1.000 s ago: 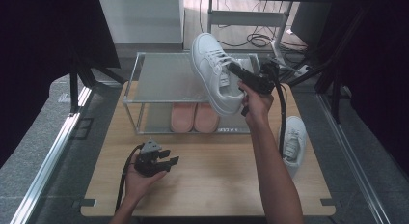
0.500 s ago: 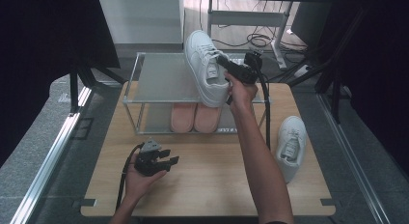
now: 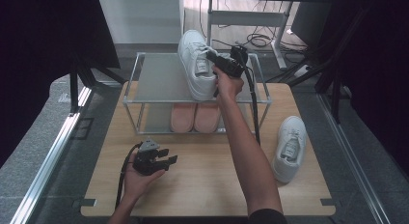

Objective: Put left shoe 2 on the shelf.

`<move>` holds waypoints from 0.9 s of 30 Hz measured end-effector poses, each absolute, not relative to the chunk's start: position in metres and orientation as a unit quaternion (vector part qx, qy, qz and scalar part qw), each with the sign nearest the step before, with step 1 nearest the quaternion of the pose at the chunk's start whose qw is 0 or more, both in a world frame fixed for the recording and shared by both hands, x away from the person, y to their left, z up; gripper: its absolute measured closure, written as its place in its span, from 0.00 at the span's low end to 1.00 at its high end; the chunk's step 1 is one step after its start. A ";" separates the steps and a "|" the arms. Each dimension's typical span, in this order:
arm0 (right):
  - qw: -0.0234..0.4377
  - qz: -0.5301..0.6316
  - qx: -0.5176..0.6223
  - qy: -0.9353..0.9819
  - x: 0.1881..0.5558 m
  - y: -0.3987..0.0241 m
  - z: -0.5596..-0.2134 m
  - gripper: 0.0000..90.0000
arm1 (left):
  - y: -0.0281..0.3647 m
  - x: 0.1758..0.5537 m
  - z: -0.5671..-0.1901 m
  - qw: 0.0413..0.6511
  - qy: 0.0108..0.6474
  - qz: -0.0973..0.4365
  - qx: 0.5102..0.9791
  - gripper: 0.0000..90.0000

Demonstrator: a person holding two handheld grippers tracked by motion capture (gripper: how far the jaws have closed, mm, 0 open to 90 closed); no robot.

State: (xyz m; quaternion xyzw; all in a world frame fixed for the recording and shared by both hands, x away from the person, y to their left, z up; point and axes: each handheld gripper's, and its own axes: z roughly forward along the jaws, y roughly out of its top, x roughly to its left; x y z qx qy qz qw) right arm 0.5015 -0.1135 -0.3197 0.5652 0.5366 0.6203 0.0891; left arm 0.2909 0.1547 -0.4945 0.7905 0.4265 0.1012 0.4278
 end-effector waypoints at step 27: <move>0.103 0.596 0.545 0.581 0.526 -0.084 -0.329 0.69 | 0.153 0.290 -0.494 0.427 0.423 0.104 0.793 0.58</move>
